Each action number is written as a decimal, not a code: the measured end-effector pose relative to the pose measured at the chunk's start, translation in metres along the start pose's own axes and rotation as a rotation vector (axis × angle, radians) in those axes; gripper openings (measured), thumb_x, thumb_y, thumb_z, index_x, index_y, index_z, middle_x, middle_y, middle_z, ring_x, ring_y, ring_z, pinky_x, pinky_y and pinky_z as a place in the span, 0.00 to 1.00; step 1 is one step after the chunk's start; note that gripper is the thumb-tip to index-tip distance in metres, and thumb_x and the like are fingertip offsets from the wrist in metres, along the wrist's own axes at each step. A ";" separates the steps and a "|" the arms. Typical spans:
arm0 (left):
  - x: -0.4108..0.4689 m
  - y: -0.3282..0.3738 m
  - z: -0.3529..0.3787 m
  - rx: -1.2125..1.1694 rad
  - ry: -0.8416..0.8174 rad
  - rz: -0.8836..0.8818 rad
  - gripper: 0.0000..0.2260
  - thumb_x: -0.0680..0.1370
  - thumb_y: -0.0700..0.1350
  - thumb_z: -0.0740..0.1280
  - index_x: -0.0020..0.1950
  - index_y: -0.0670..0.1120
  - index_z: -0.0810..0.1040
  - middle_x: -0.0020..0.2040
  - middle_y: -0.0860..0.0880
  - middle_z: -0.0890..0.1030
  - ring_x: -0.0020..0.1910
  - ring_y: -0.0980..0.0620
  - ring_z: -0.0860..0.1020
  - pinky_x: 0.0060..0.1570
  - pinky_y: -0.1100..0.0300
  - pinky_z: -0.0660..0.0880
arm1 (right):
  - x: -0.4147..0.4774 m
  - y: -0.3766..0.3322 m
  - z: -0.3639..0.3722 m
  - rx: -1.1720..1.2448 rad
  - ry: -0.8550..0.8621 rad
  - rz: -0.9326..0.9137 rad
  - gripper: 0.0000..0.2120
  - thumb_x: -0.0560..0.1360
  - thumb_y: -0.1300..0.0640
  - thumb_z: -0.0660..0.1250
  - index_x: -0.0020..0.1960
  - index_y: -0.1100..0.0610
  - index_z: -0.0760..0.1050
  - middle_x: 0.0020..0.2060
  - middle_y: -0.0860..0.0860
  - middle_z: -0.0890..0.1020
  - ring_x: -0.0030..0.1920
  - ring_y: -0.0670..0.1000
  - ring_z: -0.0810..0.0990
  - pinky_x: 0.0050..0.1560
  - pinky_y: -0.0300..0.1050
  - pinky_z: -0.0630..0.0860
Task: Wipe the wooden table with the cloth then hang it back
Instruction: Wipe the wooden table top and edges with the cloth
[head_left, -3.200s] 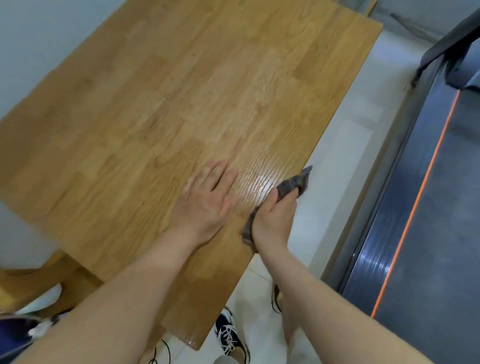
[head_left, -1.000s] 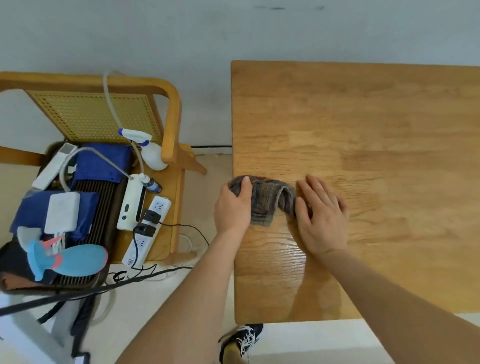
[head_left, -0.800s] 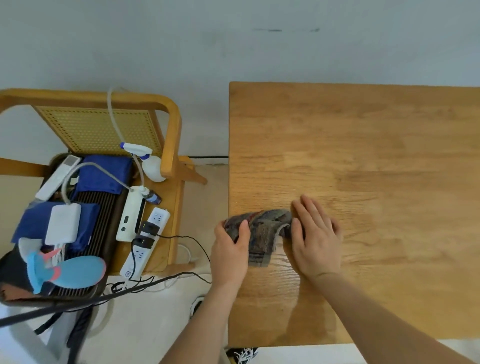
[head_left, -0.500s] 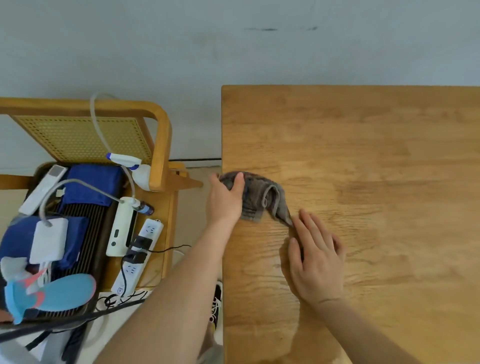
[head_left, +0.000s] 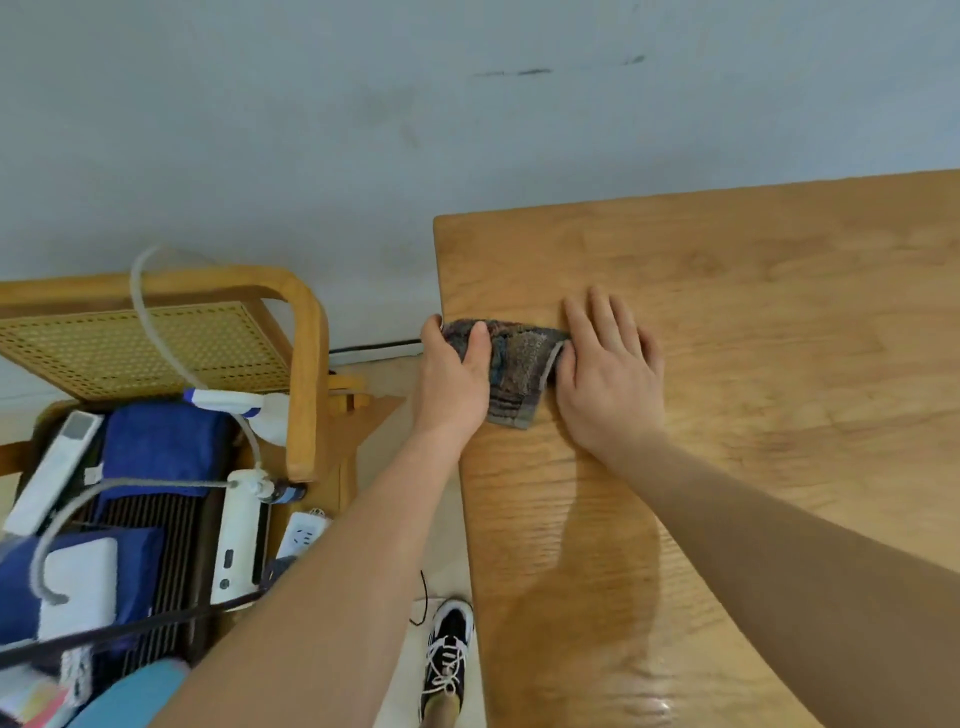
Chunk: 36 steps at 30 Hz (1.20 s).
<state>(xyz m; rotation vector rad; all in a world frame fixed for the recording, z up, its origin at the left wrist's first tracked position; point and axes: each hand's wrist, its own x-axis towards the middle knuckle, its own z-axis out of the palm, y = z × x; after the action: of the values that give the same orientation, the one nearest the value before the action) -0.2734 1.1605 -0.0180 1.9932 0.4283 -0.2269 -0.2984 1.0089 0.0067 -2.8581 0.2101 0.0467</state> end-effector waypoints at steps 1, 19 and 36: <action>0.009 0.003 0.000 0.015 -0.010 0.014 0.30 0.79 0.61 0.56 0.75 0.46 0.57 0.69 0.46 0.72 0.66 0.45 0.71 0.65 0.50 0.69 | -0.001 0.001 0.004 -0.043 0.009 -0.007 0.25 0.81 0.47 0.46 0.77 0.48 0.58 0.78 0.49 0.57 0.78 0.50 0.51 0.74 0.55 0.52; 0.183 0.101 0.008 0.742 -0.334 0.122 0.28 0.77 0.61 0.50 0.63 0.42 0.75 0.64 0.40 0.76 0.59 0.41 0.74 0.53 0.52 0.71 | 0.000 0.001 0.003 -0.040 0.035 0.001 0.26 0.80 0.42 0.49 0.75 0.49 0.65 0.76 0.48 0.62 0.77 0.49 0.56 0.72 0.50 0.50; 0.041 0.064 0.050 0.647 0.189 0.493 0.20 0.81 0.48 0.56 0.73 0.46 0.65 0.73 0.47 0.67 0.73 0.48 0.63 0.72 0.48 0.60 | -0.007 0.010 -0.001 0.402 0.253 -0.105 0.21 0.68 0.57 0.56 0.59 0.51 0.73 0.48 0.48 0.78 0.49 0.52 0.76 0.47 0.51 0.74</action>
<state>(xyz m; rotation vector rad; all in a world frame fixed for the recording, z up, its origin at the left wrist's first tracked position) -0.2090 1.0982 -0.0016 2.6943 -0.0493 0.1602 -0.3069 0.9997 0.0053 -2.4613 0.1044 -0.3404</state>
